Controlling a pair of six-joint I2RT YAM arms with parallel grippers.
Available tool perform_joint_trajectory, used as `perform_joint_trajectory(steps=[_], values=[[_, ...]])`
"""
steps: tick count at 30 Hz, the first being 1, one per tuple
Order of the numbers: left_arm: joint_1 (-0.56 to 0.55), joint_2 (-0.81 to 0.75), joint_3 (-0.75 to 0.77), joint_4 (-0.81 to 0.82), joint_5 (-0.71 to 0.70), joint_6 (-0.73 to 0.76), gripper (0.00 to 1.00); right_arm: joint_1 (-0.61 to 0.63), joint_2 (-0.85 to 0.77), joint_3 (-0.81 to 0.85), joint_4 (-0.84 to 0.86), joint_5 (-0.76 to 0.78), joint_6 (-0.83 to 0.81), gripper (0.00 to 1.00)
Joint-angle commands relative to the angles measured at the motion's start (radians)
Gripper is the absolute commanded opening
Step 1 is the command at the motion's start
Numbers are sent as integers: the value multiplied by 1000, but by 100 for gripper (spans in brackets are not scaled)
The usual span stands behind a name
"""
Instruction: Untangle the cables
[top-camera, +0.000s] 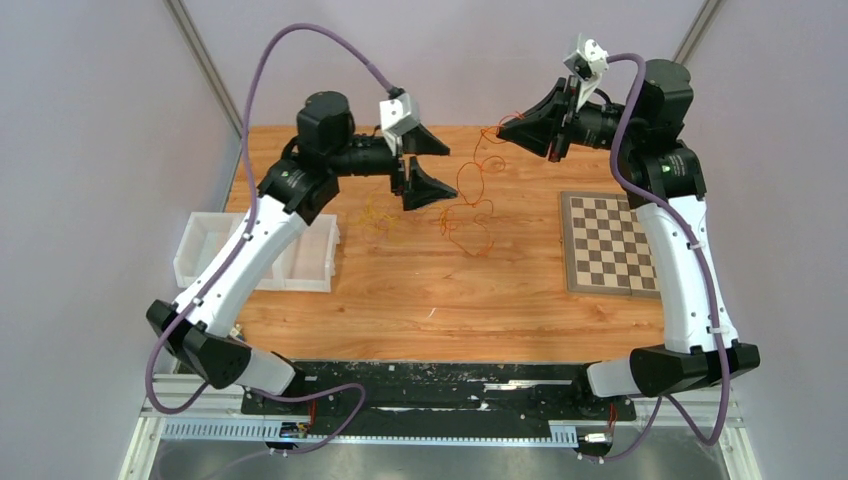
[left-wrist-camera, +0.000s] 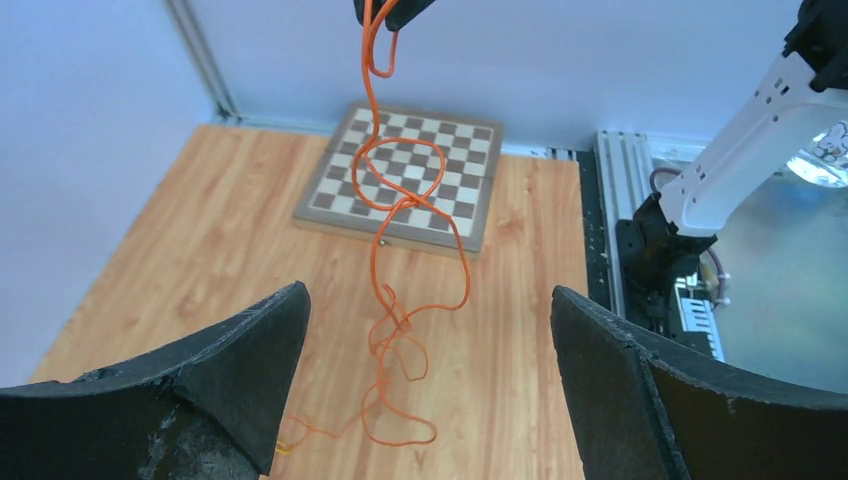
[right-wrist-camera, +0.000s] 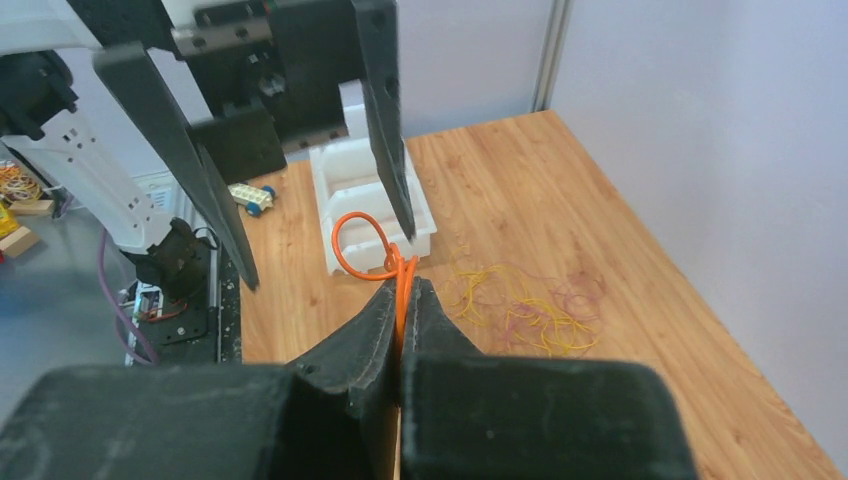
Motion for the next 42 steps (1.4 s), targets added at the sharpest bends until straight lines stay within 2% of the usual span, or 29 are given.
perform_joint_trajectory(steps=[1, 2, 4, 5, 6, 7, 8, 9, 11, 18, 23, 30, 32, 33, 35, 39, 42], values=[[-78, 67, 6, -6, -82, 8, 93, 22, -25, -22, 36, -11, 15, 0], [-85, 85, 8, -4, -91, -7, 90, 25, -25, -27, 36, -11, 15, 0], [-98, 114, 12, -12, -112, -27, 76, 29, -27, -33, 37, -11, 16, 0], [-99, 120, 12, -20, -121, -32, 61, 30, -28, -33, 39, -10, 17, 0], [-100, 128, 9, -25, -135, -38, 55, 30, -30, -32, 38, -5, 17, 0], [-100, 129, -4, -31, -144, -38, 42, 30, -34, -31, 38, 0, 16, 0], [-100, 124, -14, -31, -158, -33, 35, 28, -36, -29, 39, 3, 14, 0], [-98, 119, -47, -27, -164, -31, 20, 26, -38, -24, 39, 12, 13, 0], [-86, 95, -114, -12, -161, -32, 3, 14, -36, -4, 40, 37, 11, 0], [49, -44, -445, 0, -153, -2, 0, -111, 9, 93, 61, 180, 23, 0], [67, -158, -525, -59, -180, 90, 0, -140, 9, 62, 105, 252, 33, 0], [137, -159, -589, -171, -259, 210, 0, -204, 31, 129, 181, 242, 127, 0], [148, -145, -582, -194, -282, 243, 32, -204, 30, 121, 189, 195, 152, 0], [149, -140, -555, -221, -280, 252, 62, -203, 30, 111, 188, 165, 164, 0], [149, -153, -502, -235, -265, 256, 84, -203, 27, 74, 189, 94, 187, 0], [149, -223, -382, -187, -194, 171, 99, -179, -6, -64, 189, -62, 216, 0], [131, -242, -316, -108, -106, 25, 100, -90, -40, -173, 188, -102, 209, 0]])
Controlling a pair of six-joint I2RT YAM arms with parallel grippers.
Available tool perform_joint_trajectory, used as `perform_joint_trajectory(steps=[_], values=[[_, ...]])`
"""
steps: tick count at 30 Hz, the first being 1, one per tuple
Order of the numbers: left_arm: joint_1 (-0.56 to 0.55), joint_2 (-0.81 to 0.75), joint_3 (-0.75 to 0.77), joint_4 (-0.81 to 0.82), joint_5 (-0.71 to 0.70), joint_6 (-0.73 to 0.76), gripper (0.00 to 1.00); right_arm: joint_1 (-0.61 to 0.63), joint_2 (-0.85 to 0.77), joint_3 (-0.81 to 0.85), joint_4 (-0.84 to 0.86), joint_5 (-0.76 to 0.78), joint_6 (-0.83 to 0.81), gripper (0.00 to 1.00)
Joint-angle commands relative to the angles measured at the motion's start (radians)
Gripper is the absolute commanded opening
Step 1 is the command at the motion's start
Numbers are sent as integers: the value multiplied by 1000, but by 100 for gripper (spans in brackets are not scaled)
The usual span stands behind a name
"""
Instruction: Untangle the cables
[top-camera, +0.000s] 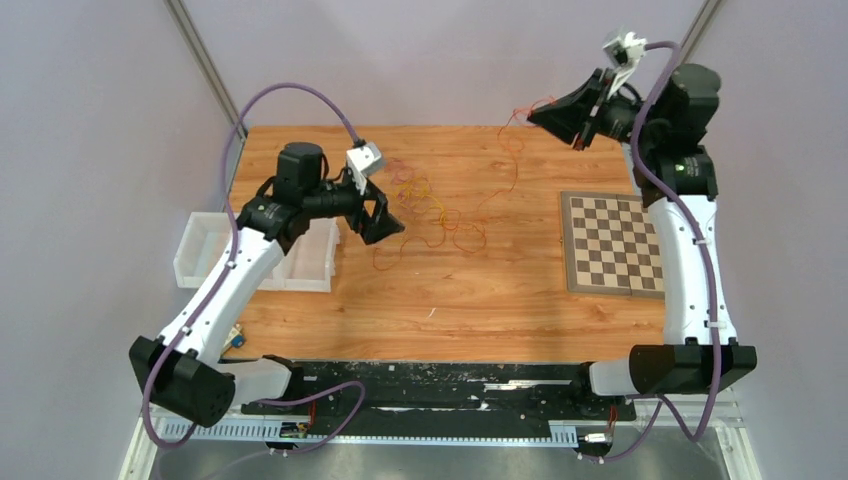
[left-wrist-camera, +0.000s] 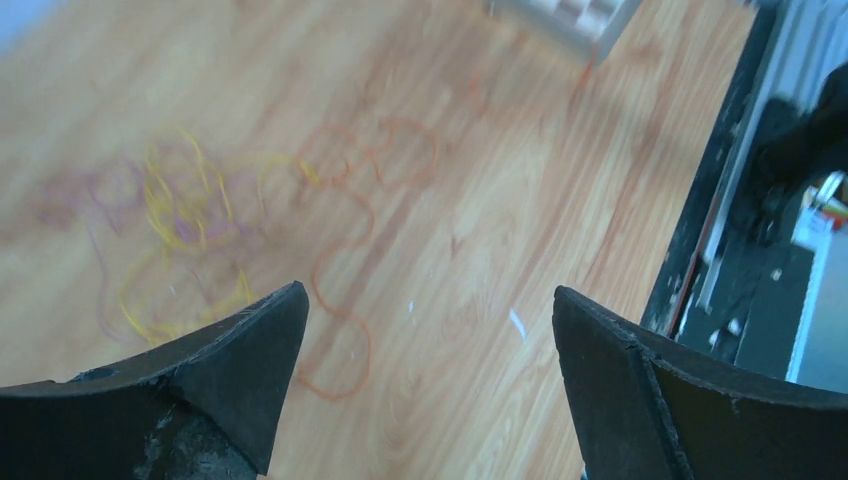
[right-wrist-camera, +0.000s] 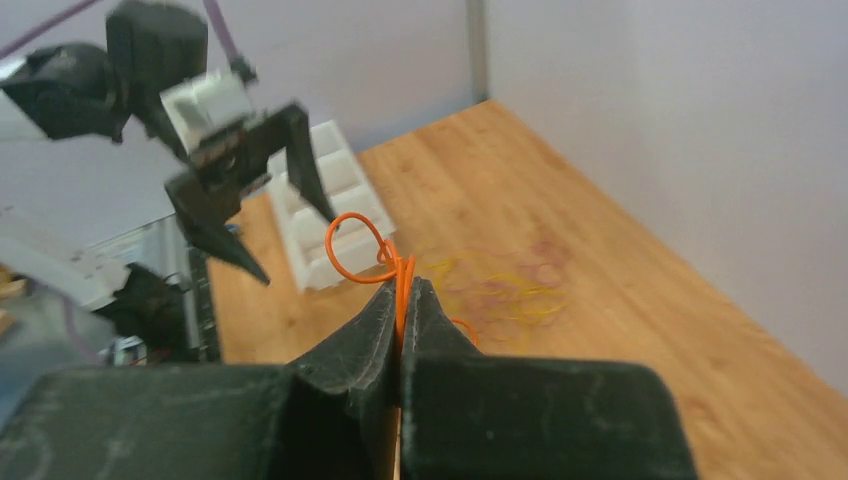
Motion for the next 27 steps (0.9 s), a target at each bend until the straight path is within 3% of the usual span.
perform_joint_trajectory(steps=[1, 6, 19, 23, 27], values=[[-31, -80, 167, 126, 127, -155, 100, 119, -45, -137, 15, -141, 32, 0], [-142, -38, 263, 120, 86, -169, 96, 249, -73, -250, 15, -148, -1, 0], [-253, 110, 360, 109, 56, -207, 79, 353, -71, -338, 12, -170, -21, 0], [-272, 159, 411, 48, 61, -197, 65, 367, -68, -336, 6, -167, -34, 0], [-276, 189, 473, -24, 101, -165, 32, 368, -64, -332, -4, -162, -43, 0]])
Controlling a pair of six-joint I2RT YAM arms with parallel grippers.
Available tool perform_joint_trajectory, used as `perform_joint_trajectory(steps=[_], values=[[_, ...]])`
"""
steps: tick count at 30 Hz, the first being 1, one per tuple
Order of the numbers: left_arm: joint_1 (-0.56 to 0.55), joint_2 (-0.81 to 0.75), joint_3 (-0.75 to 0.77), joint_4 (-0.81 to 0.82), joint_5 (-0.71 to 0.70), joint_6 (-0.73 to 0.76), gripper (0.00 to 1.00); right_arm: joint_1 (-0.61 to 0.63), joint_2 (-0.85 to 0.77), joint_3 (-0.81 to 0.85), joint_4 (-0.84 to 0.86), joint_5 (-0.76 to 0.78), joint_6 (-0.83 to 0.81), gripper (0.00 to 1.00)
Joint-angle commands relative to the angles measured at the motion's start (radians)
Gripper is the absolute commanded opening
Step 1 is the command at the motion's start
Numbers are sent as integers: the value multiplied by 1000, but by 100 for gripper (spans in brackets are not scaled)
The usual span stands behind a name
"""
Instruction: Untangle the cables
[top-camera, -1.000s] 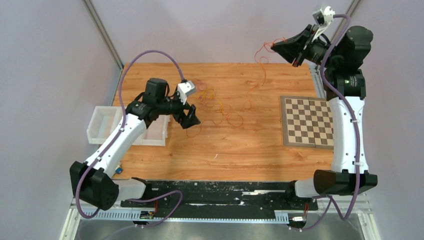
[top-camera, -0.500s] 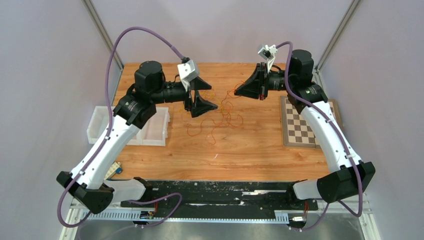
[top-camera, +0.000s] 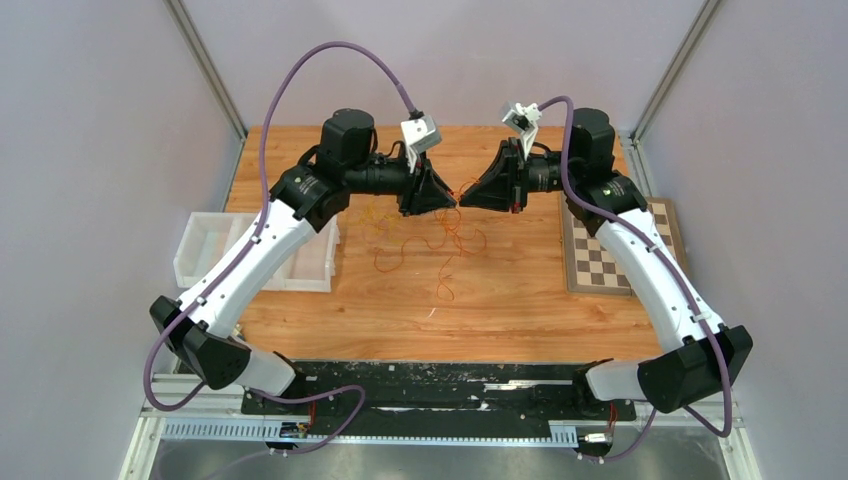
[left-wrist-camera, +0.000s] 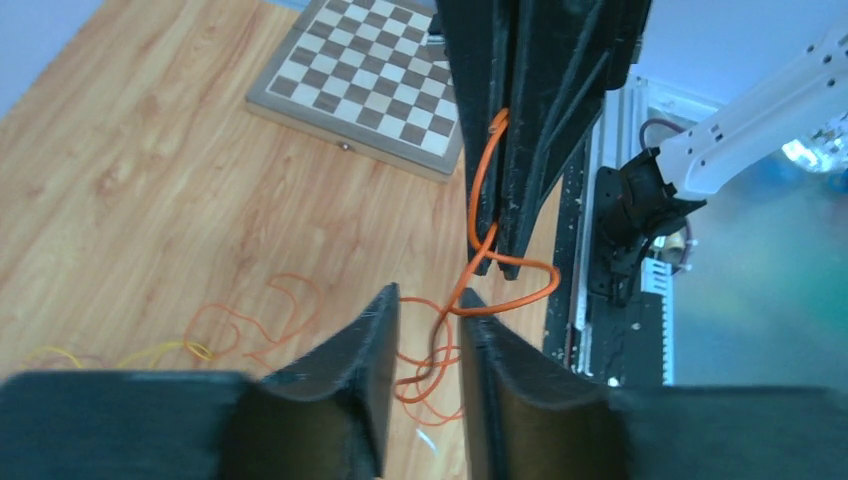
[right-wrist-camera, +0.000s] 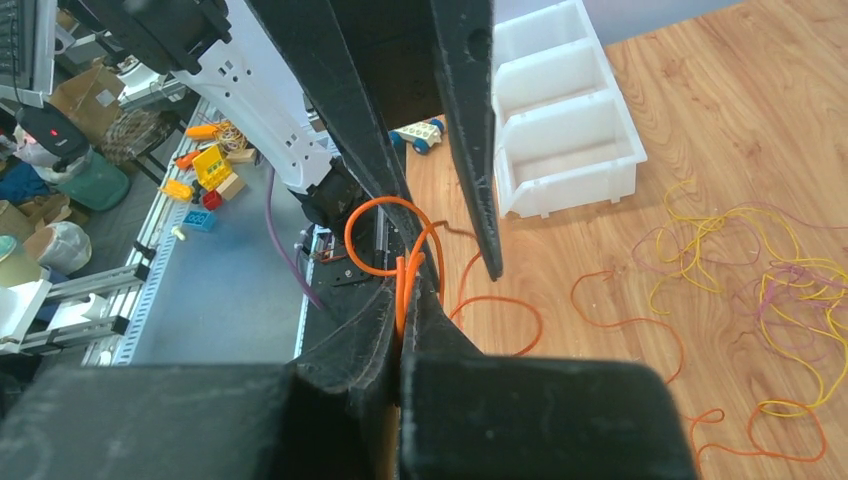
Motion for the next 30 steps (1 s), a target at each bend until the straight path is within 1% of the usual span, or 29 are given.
perform_joint_trajectory(steps=[1, 2, 3, 4, 6, 7, 8, 9, 10, 11, 12, 13, 14, 15, 16, 17, 18, 19, 21, 24, 25, 27, 30], values=[[-7, 4, 74, -59, 51, 33, 27, 6, -12, 10, 11, -17, -31, 0], [-7, -7, 64, -58, 67, 38, 18, 5, -11, 10, 9, -16, -33, 0], [-7, -16, 56, -55, 75, 43, 13, 4, -11, 11, 7, -13, -33, 4], [-5, -35, 41, -51, 82, 44, 3, 1, -11, 12, 4, -8, -31, 13], [14, -64, 14, -45, 91, 22, 0, -23, -6, 22, 2, -5, -4, 46], [28, -74, 4, -41, 97, -6, 0, -44, -1, 30, 2, -12, 14, 59], [70, -98, -17, -34, 108, -26, 0, -71, 4, 43, 1, -21, 33, 70], [99, -119, -27, -32, 111, -58, 0, -102, 8, 56, 0, -32, 47, 77], [162, -131, -46, -31, 113, -72, 0, -131, 11, 71, -3, -39, 54, 81], [199, -153, -54, -35, 114, -95, 0, -159, 9, 78, -9, -39, 55, 87], [277, -163, -60, -51, 113, -102, 0, -182, 5, 81, -16, -33, 54, 93], [315, -174, -55, -67, 109, -106, 0, -204, -2, 79, -22, -26, 49, 97], [390, -176, -34, -121, 100, -101, 0, -220, -8, 75, -30, -21, 43, 99], [425, -176, -18, -189, 97, -80, 0, -235, -13, 72, -41, -20, 38, 100], [499, -176, 15, -219, 96, -67, 0, -246, -15, 71, -59, -19, 25, 100], [532, -178, 31, -277, 90, -42, 0, -254, -17, 73, -81, -16, 7, 100], [599, -180, 62, -305, 79, -35, 0, -260, -18, 74, -104, -8, -12, 100], [639, -179, 76, -352, 72, 8, 0, -264, -21, 76, -127, 3, -34, 100], [772, -182, 113, -402, 2, 67, 0, -266, -26, 80, -169, 28, -82, 100], [862, -185, 149, -434, -118, 181, 0, -266, -25, 85, -214, 61, -142, 100], [892, -185, 149, -436, -191, 206, 0, -265, -24, 89, -229, 69, -155, 100], [939, -181, 146, -425, -280, 254, 0, -266, -19, 97, -259, 81, -179, 100], [1021, -169, 122, -384, -335, 287, 0, -266, -12, 105, -297, 97, -205, 100]])
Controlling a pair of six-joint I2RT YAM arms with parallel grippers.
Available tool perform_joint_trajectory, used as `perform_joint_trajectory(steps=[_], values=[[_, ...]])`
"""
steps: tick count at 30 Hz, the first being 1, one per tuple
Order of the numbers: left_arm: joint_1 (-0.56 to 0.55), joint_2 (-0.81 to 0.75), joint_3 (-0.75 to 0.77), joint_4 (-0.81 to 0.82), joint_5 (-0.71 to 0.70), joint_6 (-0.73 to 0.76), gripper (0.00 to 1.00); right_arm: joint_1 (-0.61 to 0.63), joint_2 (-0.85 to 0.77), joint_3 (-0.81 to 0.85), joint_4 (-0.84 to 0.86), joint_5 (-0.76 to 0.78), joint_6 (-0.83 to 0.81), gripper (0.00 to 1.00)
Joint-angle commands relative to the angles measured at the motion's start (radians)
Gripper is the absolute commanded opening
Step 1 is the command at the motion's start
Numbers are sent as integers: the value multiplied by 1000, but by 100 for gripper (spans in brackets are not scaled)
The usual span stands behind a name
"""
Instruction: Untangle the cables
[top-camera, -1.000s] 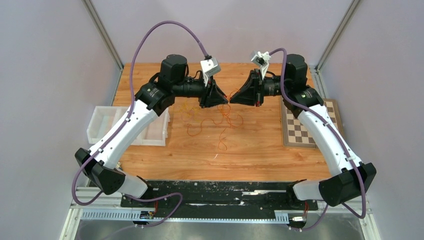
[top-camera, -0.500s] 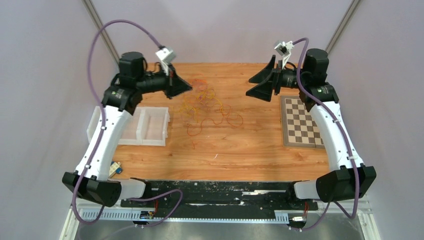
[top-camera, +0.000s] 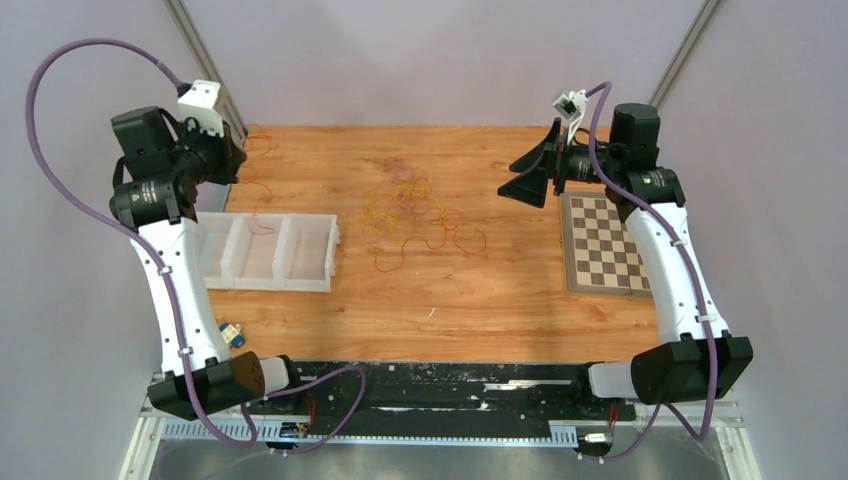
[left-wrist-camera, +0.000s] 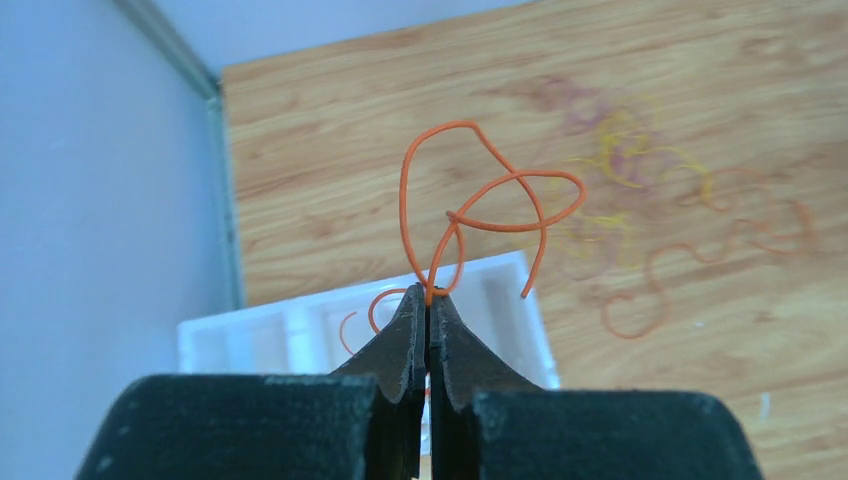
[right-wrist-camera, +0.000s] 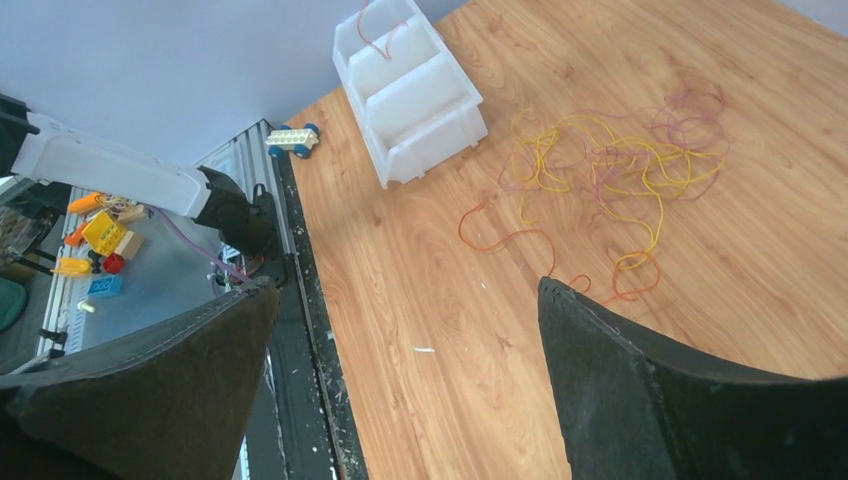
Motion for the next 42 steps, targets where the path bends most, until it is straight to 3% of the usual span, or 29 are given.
perform_joint_trajectory(steps=[1, 7, 14, 27, 37, 42], values=[[118, 5, -2, 35, -165, 112, 0, -2, -17, 54, -78, 35, -89, 100], [248, 44, -75, 162, -222, 147, 0, -2, -14, 54, -120, 51, -123, 100], [325, 58, -171, 318, -243, 214, 0, -2, -7, 53, -135, 51, -124, 100], [337, 115, -89, 393, -269, 284, 0, -2, 6, 56, -144, 54, -129, 100], [337, 125, -221, 585, -335, 335, 0, -2, 16, 53, -149, 50, -135, 100], [337, 81, -400, 685, -315, 370, 0, -3, 14, 43, -149, 52, -140, 100]])
